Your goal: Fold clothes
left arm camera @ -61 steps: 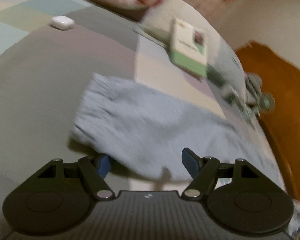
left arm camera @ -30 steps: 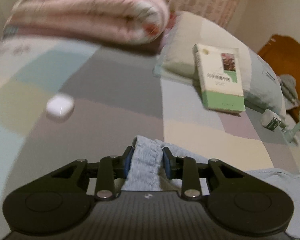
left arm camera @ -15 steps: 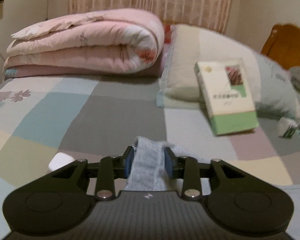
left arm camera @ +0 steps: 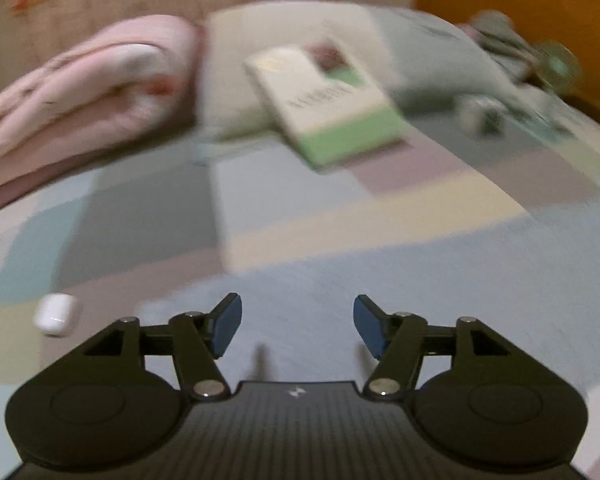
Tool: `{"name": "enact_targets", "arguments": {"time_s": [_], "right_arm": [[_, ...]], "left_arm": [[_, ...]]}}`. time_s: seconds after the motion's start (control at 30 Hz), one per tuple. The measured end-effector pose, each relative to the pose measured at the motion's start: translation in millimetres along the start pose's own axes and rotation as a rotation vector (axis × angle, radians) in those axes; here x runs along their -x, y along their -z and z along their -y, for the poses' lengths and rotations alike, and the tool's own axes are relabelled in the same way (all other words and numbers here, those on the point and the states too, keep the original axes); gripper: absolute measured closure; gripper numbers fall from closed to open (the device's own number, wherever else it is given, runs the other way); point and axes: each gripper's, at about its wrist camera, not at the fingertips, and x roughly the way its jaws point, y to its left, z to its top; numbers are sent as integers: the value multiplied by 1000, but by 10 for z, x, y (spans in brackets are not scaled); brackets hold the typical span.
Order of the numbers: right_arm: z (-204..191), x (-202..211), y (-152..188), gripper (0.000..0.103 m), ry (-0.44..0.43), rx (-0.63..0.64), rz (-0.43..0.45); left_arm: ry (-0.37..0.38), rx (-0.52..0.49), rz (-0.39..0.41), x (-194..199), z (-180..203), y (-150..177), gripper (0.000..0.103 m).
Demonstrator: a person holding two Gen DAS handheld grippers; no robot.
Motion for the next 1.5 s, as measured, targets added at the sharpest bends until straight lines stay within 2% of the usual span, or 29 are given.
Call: {"name": "enact_targets", "arguments": {"time_s": [0.1,0.17,0.2,0.33,0.4,0.43,0.5,0.67,0.8,0.93,1.03,1.07,1.13,1.17,1.23,1.33,1.4,1.5], "right_arm": [[-2,29,13,0,4,2,2],[2,66,25,0,13,5,9],[14,85,26,0,16,4,15],[96,124,33,0,25,-15,28],[136,111,31,0,25,-28,26],[150,97,31,0,24,-31,22],[151,79,35,0,23,-27,14],[132,80,32,0,14,-5,10],[163,171,47,0,21,-3,27],[225,300,60,0,31,-4,51],[301,387,77,0,45,-6,65],[337,410,87,0,51,-12,68],[427,443,100,0,58,-28,71],[482,451,108,0,60,-39,72],[592,464,124,0,64,-60,74],[746,471,145,0,65,-90,81],[837,483,159,0,63,-106,88],[964,508,182,0,64,-127,98]], "left_arm": [[21,27,-63,-191,116,172,40],[-19,72,-102,-302,43,283,35],[-34,101,-97,-289,-23,322,30],[-115,186,-106,-211,-212,414,28],[-150,188,-125,-162,-217,401,28],[-166,167,-125,-136,-151,375,32],[-175,119,-112,-60,9,334,33],[18,-23,-54,90,761,82,29],[163,-155,-9,88,1585,-168,28],[266,-217,-17,-49,2259,-233,28],[297,-235,-51,-208,2523,-142,28],[278,-240,-72,-278,2571,-94,26],[252,-210,-65,-320,2543,-48,15],[250,-195,-86,-322,2525,-65,14],[241,-164,-125,-311,2484,-159,18],[204,-209,-90,-187,2605,-362,19],[259,-222,-68,-73,2767,-541,19],[400,-252,-34,62,3173,-831,19]]}}
